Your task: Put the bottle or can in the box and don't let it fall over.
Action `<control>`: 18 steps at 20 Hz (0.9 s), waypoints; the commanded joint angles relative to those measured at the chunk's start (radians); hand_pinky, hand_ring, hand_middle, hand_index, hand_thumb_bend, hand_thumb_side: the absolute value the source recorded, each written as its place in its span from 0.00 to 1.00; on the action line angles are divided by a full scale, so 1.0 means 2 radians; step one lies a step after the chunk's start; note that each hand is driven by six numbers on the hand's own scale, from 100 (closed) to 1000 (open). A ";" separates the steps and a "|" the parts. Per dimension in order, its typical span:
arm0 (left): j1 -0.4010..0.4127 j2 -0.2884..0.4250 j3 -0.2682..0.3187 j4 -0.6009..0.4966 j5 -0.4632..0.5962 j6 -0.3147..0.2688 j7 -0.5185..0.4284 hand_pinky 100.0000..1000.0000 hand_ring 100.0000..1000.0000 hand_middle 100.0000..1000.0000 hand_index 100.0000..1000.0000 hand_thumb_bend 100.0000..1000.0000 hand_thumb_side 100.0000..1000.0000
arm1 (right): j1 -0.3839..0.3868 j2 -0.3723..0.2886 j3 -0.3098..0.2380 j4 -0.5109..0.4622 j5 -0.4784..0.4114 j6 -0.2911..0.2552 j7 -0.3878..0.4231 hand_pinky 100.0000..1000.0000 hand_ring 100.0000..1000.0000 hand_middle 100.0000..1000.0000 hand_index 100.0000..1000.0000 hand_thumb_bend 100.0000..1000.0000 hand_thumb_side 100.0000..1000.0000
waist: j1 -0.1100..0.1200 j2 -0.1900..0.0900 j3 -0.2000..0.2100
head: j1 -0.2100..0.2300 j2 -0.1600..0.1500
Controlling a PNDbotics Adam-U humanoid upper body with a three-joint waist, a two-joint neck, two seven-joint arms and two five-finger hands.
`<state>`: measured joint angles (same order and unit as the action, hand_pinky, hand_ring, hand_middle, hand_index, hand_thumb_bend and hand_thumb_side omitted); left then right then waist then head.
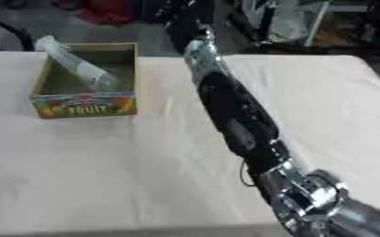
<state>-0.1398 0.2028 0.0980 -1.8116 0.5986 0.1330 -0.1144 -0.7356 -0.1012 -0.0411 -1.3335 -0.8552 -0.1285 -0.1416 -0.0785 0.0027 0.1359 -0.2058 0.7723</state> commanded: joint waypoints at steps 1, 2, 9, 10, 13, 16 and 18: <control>0.003 0.012 0.013 -0.005 -0.008 -0.004 0.010 0.46 0.21 0.26 0.95 0.47 1.00 | 0.035 -0.044 0.005 -0.074 0.006 0.002 0.007 0.63 0.47 0.40 1.00 0.00 0.83 | 0.000 -0.011 -0.010 | 0.024 -0.001; 0.006 0.013 0.016 -0.005 -0.009 -0.005 0.013 0.46 0.21 0.26 0.94 0.47 1.00 | 0.062 -0.055 0.005 -0.087 0.017 0.001 0.010 0.67 0.51 0.43 1.00 0.00 0.81 | -0.002 -0.013 -0.017 | 0.031 -0.001; 0.014 0.019 0.025 -0.006 -0.013 -0.013 0.026 0.46 0.21 0.26 0.94 0.47 1.00 | 0.236 -0.072 -0.001 -0.123 0.091 -0.031 0.040 0.73 0.55 0.47 1.00 0.00 0.83 | 0.000 -0.015 -0.038 | 0.064 -0.001; 0.015 0.019 0.026 -0.006 -0.013 -0.014 0.027 0.46 0.21 0.26 0.94 0.47 1.00 | 0.253 -0.069 -0.001 -0.124 0.095 -0.035 0.044 0.73 0.55 0.47 1.00 0.00 0.83 | 0.001 -0.016 -0.040 | 0.067 -0.001; 0.018 0.021 0.026 -0.006 -0.014 -0.015 0.028 0.46 0.21 0.26 0.94 0.46 1.00 | 0.286 -0.067 0.002 -0.111 0.110 -0.033 0.050 0.75 0.57 0.49 1.00 0.00 0.85 | 0.003 -0.017 -0.047 | 0.075 -0.001; 0.019 0.023 0.026 -0.006 -0.014 -0.016 0.029 0.46 0.21 0.26 0.94 0.46 1.00 | 0.311 -0.055 0.002 -0.104 0.129 -0.035 0.051 0.76 0.57 0.49 1.00 0.00 0.85 | 0.005 -0.018 -0.050 | 0.087 -0.001; 0.019 0.023 0.026 -0.005 -0.014 -0.016 0.029 0.46 0.21 0.26 0.94 0.46 1.00 | 0.328 -0.044 0.004 -0.102 0.140 -0.036 0.052 0.76 0.57 0.50 1.00 0.00 0.85 | 0.006 -0.018 -0.052 | 0.094 -0.001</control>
<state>-0.0954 0.2215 0.1446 -1.8113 0.5707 0.1035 -0.0585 -0.0739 -0.1877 -0.0309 -1.5301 -0.5933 -0.1953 -0.0421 -0.0714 -0.0252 0.0329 -0.0270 0.7723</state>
